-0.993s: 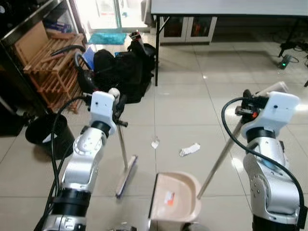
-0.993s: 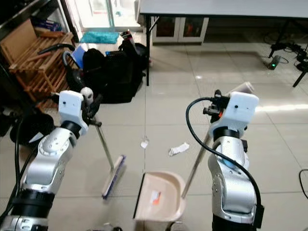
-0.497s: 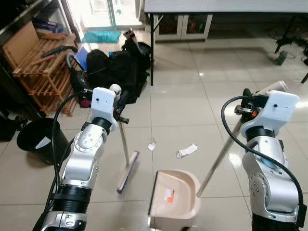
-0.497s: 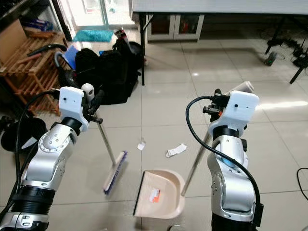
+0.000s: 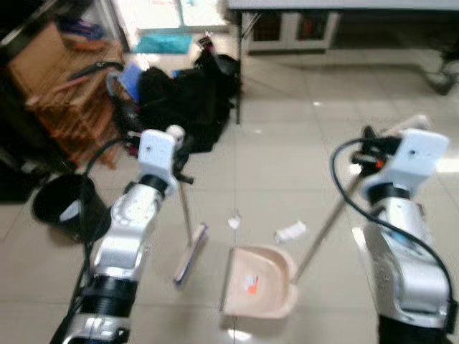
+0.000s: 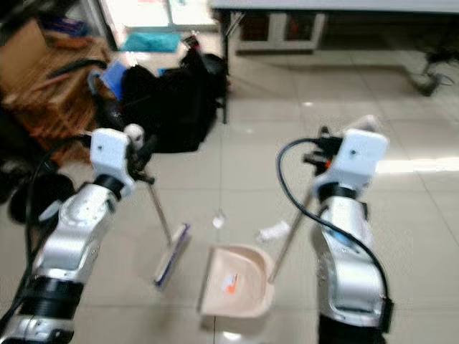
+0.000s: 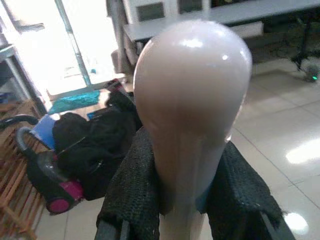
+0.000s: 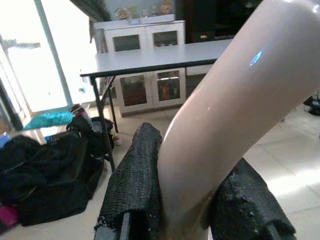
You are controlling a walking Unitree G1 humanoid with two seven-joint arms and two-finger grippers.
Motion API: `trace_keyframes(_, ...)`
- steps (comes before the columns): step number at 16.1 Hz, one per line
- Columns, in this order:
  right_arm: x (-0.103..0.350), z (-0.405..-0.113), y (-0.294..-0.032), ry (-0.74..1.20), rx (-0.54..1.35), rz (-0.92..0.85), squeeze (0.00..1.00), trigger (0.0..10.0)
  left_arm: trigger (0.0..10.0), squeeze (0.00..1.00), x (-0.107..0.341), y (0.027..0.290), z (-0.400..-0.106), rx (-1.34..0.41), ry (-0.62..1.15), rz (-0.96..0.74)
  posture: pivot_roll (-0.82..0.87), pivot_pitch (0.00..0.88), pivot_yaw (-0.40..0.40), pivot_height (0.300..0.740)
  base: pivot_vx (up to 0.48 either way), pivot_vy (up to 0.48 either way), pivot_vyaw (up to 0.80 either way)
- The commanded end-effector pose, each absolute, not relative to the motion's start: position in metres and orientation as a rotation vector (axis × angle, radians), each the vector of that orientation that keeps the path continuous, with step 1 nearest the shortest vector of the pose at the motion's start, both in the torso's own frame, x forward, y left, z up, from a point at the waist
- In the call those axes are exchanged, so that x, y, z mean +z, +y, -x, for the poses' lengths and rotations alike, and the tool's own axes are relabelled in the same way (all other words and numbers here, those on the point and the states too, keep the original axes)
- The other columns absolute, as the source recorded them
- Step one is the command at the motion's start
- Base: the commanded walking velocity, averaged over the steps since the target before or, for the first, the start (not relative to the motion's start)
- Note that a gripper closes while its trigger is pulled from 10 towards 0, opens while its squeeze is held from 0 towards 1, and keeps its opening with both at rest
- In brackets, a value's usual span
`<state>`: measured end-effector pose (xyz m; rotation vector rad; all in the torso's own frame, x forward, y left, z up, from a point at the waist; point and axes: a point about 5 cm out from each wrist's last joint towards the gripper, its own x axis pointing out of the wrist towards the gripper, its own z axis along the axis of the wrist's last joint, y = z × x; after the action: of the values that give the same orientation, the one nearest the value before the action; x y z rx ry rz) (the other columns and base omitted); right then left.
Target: Sweep floor
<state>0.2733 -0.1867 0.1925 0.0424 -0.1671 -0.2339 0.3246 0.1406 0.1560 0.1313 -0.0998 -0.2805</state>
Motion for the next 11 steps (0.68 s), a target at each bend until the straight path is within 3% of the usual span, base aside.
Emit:
trace_keyframes(1, 0.1983, -0.2752, -0.1759, -0.195, -0.196, -0.048, 0.00, 10.0, 10.0, 0.00, 0.1650, 0.1513, -0.3240, -0.251, -0.136, -0.159, -0.05, 0.089, 0.033, 0.740, 0.401, 0.000, 0.73)
trace_keyframes(3, 0.1997, -0.2760, -0.1764, -0.204, -0.206, -0.041, 0.00, 10.0, 10.0, 0.00, 0.1651, 0.1507, -0.3237, -0.256, -0.135, -0.163, -0.04, 0.089, 0.035, 0.740, 0.401, 0.000, 0.69)
trace_keyframes(11, 0.2017, -0.2760, -0.1809, -0.228, -0.246, -0.052, 0.00, 10.0, 10.0, 0.00, 0.1665, 0.1507, -0.3273, -0.263, -0.136, -0.176, -0.04, 0.086, 0.042, 0.740, 0.401, 0.000, 0.00)
